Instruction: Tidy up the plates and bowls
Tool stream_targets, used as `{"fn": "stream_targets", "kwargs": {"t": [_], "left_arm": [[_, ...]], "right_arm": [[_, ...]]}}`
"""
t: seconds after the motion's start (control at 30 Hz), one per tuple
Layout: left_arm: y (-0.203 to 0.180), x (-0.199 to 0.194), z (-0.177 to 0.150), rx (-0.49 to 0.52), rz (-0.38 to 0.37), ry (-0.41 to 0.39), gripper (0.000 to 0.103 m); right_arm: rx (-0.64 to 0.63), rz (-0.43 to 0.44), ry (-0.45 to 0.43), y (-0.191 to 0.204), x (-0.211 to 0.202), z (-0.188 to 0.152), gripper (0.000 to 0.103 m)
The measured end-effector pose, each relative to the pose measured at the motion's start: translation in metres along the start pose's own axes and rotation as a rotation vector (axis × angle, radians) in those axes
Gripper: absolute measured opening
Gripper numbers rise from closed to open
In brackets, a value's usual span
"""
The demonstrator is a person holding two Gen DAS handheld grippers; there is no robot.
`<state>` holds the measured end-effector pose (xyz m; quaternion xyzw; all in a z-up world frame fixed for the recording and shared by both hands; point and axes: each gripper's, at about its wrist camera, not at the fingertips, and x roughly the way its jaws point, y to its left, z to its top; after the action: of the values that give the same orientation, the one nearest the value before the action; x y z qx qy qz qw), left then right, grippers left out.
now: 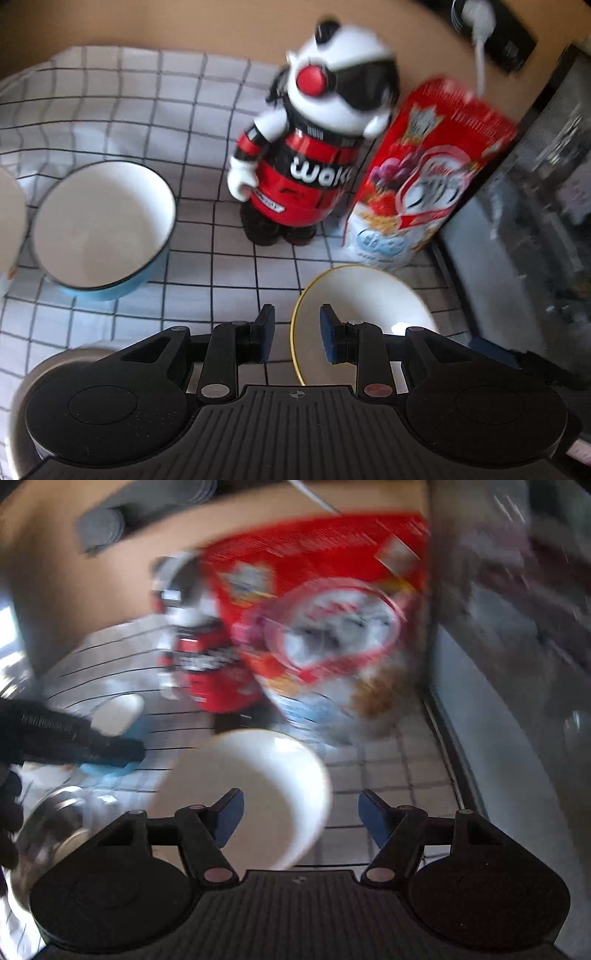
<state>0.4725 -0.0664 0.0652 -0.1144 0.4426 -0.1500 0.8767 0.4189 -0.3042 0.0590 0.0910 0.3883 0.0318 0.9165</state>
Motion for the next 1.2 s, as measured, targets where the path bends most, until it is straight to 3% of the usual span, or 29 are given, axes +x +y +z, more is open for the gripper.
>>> {"fn": "stream_targets", "kwargs": {"t": [0.03, 0.1, 0.2, 0.37, 0.67, 0.97, 1.2], "left_arm": [[0.0, 0.009, -0.001, 0.007, 0.015, 0.017, 0.029], [-0.003, 0.026, -0.003, 0.007, 0.045, 0.057, 0.029], [-0.004, 0.042, -0.006, 0.003, 0.057, 0.096, 0.029], [-0.013, 0.058, -0.012, 0.019, 0.047, 0.138, 0.029], [-0.024, 0.07, -0.019, 0.051, 0.077, 0.17, 0.029], [-0.041, 0.051, -0.052, 0.102, 0.065, 0.212, 0.032], [-0.054, 0.023, -0.1, 0.079, -0.042, 0.248, 0.035]], "right_arm": [[0.03, 0.001, 0.011, -0.007, 0.007, -0.002, 0.068], [0.113, 0.022, 0.048, -0.02, 0.021, -0.004, 0.055], [0.193, 0.095, 0.091, -0.032, 0.038, -0.006, 0.055], [0.17, 0.119, 0.131, -0.031, 0.062, -0.006, 0.054], [0.162, 0.193, 0.206, -0.024, 0.083, -0.011, 0.026], [0.158, 0.147, 0.213, -0.02, 0.058, -0.031, 0.027], [0.141, 0.086, 0.256, -0.029, 0.021, -0.06, 0.027]]}}
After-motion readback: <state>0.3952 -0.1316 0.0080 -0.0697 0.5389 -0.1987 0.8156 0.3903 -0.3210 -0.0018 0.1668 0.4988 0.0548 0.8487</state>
